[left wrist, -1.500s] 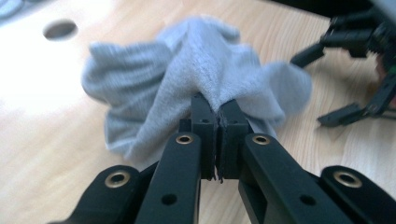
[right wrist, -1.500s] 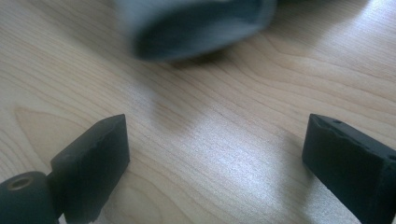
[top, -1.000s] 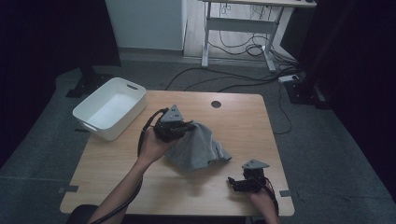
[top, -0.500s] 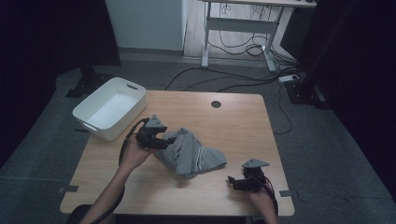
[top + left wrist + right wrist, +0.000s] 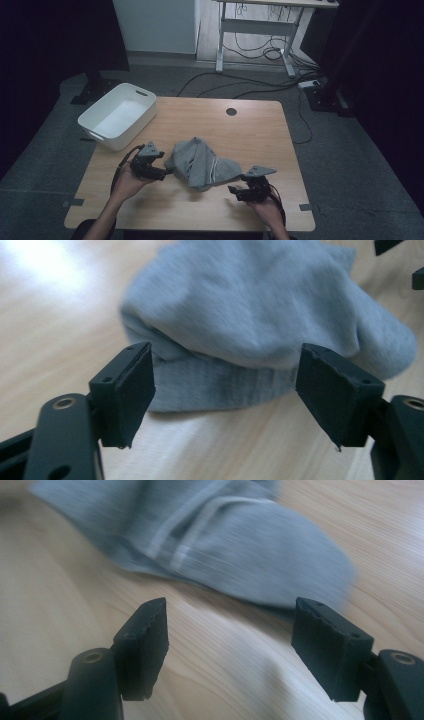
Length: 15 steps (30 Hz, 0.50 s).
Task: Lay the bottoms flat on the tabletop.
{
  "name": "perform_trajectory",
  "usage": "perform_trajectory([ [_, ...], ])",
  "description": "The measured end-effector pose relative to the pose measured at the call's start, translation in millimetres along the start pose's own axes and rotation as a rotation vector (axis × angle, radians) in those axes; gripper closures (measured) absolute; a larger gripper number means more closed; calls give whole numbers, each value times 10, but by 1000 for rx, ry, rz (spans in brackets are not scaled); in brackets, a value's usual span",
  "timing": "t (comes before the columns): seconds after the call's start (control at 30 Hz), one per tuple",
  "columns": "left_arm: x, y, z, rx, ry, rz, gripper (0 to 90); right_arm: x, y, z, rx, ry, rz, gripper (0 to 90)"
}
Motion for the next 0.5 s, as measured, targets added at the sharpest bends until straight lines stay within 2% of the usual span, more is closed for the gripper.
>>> perform_trajectory([
  [0.1,70,-26,-88,-16,-30,-10,203,-135,100,-112,-13,41,38,308],
  [0.27,176,29,-206,-28,-59,-36,197,-344,273,-359,-42,85,92,305],
  [0.33,211,61,-253,-36,-66,-52,196,-394,330,-464,-61,81,109,316],
  [0.43,231,86,-327,-38,-55,-58,206,-421,379,-612,-94,76,130,398],
  [0.5,230,95,-374,-43,-50,-56,239,-411,383,-699,-126,44,150,485],
])
Point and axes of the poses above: each handheld gripper's, and its own axes: z roughly backward along the jaws, y roughly out of its top, x roughly to its right, the point moved 3 cm from there along -z, roughly forward along the jaws, and after that the axes turned 1 degree about y, right-handed, at the moved point
